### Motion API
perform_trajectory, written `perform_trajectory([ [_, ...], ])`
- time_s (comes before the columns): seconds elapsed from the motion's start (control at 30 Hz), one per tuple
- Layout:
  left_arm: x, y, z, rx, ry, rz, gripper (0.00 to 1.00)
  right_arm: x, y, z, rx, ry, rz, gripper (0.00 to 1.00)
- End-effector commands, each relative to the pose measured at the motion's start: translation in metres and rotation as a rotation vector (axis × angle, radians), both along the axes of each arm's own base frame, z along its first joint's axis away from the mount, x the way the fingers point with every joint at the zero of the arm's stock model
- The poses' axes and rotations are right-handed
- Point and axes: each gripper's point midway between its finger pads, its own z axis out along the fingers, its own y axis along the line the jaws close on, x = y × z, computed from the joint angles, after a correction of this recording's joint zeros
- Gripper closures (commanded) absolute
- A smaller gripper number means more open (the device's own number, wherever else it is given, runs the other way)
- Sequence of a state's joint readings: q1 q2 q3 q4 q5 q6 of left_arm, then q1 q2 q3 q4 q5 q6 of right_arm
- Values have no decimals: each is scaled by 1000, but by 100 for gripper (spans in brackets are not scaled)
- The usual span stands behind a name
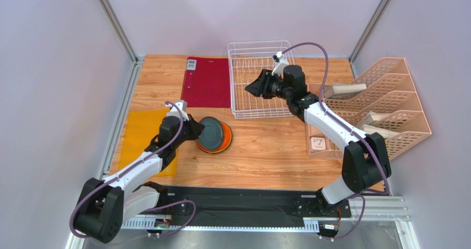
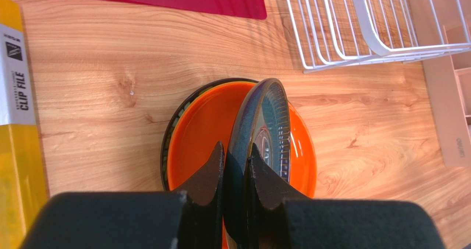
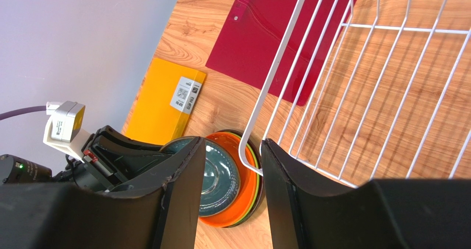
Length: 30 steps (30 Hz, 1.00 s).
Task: Unload the plates from the dish rack
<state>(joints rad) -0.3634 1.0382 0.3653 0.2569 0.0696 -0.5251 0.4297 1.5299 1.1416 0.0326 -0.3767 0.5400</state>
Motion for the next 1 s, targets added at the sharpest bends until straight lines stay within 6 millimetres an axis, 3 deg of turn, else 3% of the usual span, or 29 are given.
perform_trajectory([
  [0.0, 15, -7, 14, -36, -54, 3, 100, 3, -4, 7, -1, -41, 0, 54],
  [0.27, 16, -7, -7, -31, 11, 17, 93, 5, -11, 3, -10, -34, -14, 54],
  [0.7, 10, 5, -20, 20, 64, 66, 53, 9, -17, 0, -13, -34, -25, 54],
  [0.97, 11, 13, -21, 63, 73, 91, 45, 8, -18, -1, -12, -30, -26, 54],
])
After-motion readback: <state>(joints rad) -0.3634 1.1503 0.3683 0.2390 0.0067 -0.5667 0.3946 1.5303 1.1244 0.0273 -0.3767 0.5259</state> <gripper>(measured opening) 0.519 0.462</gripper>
